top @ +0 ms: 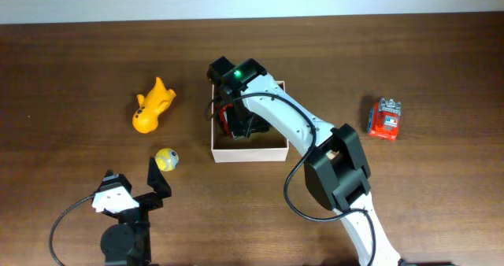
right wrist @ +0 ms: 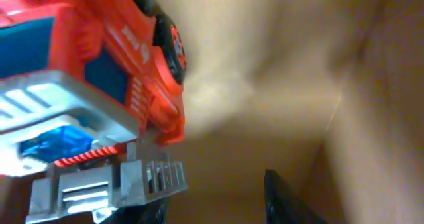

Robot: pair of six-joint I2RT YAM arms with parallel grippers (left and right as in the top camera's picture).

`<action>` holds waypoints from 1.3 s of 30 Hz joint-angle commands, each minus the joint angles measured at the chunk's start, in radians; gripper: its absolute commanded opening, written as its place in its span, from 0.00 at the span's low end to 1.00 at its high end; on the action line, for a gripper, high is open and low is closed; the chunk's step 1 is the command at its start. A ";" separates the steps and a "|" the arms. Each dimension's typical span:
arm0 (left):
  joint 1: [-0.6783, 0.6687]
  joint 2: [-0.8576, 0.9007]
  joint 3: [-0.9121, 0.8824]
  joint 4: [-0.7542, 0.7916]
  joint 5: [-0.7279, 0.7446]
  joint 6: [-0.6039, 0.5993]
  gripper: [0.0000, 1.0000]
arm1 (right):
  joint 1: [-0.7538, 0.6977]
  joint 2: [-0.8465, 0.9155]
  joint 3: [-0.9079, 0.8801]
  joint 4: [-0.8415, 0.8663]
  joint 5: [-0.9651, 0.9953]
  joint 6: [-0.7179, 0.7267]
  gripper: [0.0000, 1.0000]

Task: Pack container
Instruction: 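Lower the truck into the box and open the right gripper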

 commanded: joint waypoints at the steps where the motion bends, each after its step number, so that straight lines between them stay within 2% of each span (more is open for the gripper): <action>1: 0.004 -0.005 -0.006 0.003 0.008 0.020 0.99 | -0.002 -0.012 -0.003 0.014 0.008 -0.005 0.42; 10: 0.004 -0.005 -0.006 0.003 0.008 0.020 0.99 | -0.003 -0.013 0.001 0.093 -0.022 -0.006 0.42; 24: 0.004 -0.005 -0.006 0.003 0.008 0.020 0.99 | -0.003 -0.013 0.035 0.099 -0.050 -0.085 0.43; 31: 0.004 -0.005 -0.006 0.003 0.008 0.020 0.99 | -0.003 -0.022 0.132 0.067 -0.036 -0.145 0.43; 33: 0.004 -0.005 -0.006 0.003 0.008 0.020 0.99 | -0.003 -0.022 0.174 0.054 -0.027 -0.167 0.49; 39: 0.004 -0.005 -0.006 0.003 0.008 0.020 0.99 | -0.008 -0.022 0.217 -0.002 0.041 -0.187 0.50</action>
